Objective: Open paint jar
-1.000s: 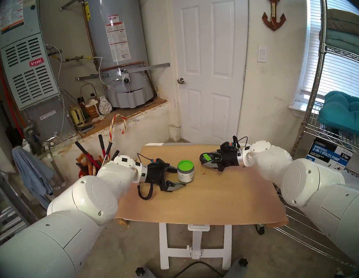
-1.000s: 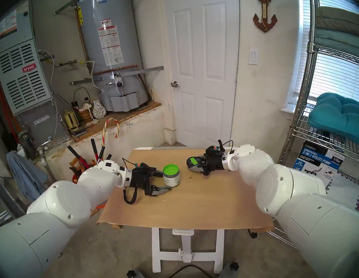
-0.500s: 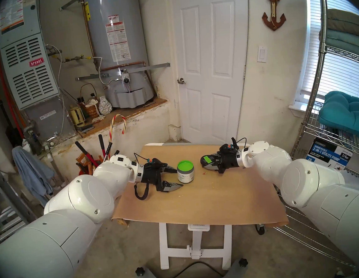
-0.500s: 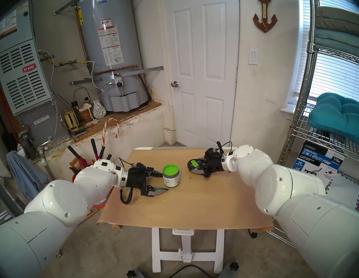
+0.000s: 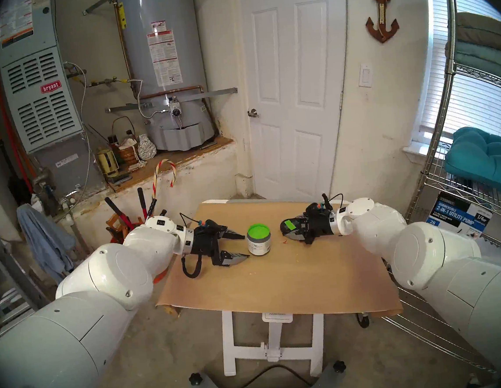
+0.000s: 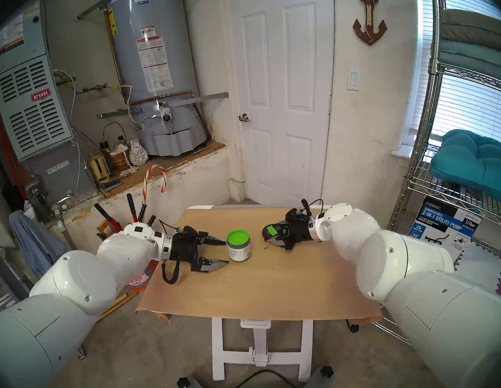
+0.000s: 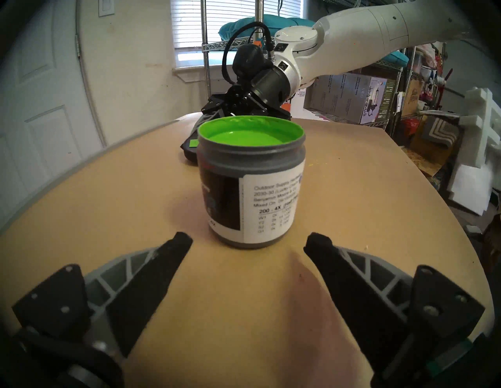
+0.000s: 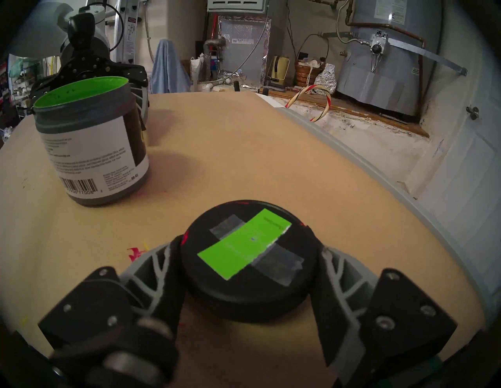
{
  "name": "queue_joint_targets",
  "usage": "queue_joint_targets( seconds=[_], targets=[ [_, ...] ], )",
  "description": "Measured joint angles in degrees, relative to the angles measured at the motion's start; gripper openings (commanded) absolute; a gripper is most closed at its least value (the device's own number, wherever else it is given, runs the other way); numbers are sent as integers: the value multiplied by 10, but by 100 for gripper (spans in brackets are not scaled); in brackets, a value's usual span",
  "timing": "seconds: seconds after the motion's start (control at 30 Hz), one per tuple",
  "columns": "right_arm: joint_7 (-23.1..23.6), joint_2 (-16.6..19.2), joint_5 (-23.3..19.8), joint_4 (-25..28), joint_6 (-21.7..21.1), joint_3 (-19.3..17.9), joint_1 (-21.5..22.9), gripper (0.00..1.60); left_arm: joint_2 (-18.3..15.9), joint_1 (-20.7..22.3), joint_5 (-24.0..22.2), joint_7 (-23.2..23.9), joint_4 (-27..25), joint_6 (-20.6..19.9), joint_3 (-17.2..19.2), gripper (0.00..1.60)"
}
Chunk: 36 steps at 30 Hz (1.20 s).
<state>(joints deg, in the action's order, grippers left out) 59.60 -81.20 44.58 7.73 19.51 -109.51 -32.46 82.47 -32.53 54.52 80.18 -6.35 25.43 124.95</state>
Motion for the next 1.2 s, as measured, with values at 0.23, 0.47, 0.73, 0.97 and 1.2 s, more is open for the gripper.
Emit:
queue_joint_targets(
  seconds=[0.23, 0.47, 0.73, 0.97, 1.2],
  targets=[
    [-1, 0, -1, -1, 0, -1, 1, 160, -9, 3, -4, -11, 4, 11, 9, 160],
    [2, 3, -3, -3, -2, -9, 2, 160, -17, 3, -8, -22, 7, 22, 16, 160],
    [15, 12, -13, -5, -20, -31, 9, 160, -24, 4, -12, -37, 8, 37, 24, 160],
    [23, 18, -26, -6, -39, -54, 17, 160, -29, 7, -15, -52, 8, 51, 32, 160],
    [24, 16, -39, -6, -53, -77, 23, 160, -33, 13, -21, -67, 8, 65, 42, 160]
  ],
)
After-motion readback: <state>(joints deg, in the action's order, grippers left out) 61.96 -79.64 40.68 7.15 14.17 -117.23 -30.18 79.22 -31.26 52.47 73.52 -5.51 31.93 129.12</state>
